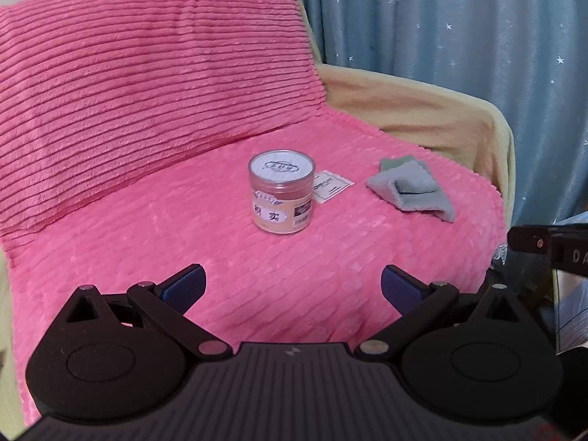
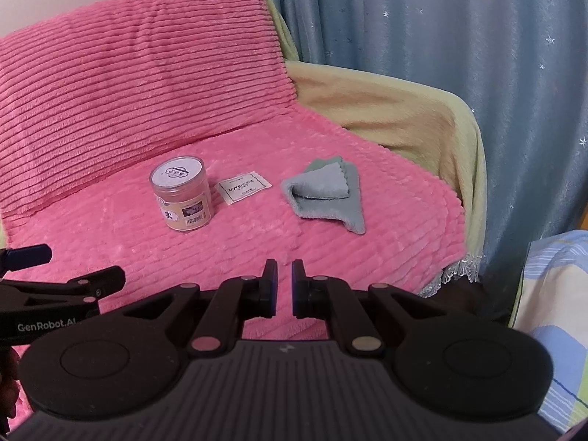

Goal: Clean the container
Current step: 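Move both tools toward the clear jar and grey cloth on the blanket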

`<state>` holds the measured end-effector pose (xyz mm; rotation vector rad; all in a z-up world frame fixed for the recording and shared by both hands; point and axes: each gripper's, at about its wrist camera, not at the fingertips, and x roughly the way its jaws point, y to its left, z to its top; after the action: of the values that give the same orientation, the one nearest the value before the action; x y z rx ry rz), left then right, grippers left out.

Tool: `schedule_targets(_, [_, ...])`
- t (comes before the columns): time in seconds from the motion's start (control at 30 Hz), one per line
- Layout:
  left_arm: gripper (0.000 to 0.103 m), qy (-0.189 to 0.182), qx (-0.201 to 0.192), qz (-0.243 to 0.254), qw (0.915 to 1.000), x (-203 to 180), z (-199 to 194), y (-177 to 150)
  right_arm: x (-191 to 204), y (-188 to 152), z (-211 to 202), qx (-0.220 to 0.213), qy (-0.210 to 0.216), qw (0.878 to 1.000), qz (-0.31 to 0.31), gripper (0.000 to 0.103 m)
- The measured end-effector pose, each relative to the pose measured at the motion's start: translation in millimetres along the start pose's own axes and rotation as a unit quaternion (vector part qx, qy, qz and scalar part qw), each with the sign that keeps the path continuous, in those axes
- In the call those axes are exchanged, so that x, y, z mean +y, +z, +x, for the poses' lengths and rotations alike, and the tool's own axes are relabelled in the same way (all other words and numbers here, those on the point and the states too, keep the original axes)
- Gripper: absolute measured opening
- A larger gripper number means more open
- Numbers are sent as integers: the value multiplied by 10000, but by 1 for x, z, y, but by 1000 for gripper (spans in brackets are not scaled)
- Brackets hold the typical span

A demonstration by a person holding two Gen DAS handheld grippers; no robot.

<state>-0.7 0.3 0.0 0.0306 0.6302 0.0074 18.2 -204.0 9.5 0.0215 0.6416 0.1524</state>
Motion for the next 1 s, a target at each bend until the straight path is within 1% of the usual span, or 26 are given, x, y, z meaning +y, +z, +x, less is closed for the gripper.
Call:
schedule_targets(0.1, [102,-51,-56,25,10000,2,-4,-3,-1,-1,0,18,74,9999,97,4])
schedule_targets(0.17, [102,-85,-94,42,9999,3,-6,-4,-2,-1,8,168,70,9997,139,4])
schedule_targets(0.23, [102,-119,-131,59,9998,5,-8,-6,-5,0,9,156,80,9996,229,4])
schedule_targets(0.27, [102,-118,18,48,9999,6,1,0,-7,1,10,150,90,9995,270,4])
schedule_targets(0.37, [102,41,75,163,9998,-8,7,2,-12,4,8,133,119,9994,282,4])
schedule_targets(0.47, [102,75,124,172,9997,-12,7,9,-15,2,11,122,160,9994,285,4])
schedule_targets(0.63, [102,74,129,214,9997,-12,9,9,-14,2,21,162,153,9992,326,4])
schedule_targets(0.73, [102,42,188,214,9996,-12,16,9,-11,3,28,186,141,9991,360,4])
schedule_targets(0.8, [102,10,226,201,9995,-11,20,9,-20,0,30,179,210,9990,350,4])
schedule_targets(1.0, [102,-62,326,128,9994,-10,32,6,-16,4,44,249,229,9989,330,4])
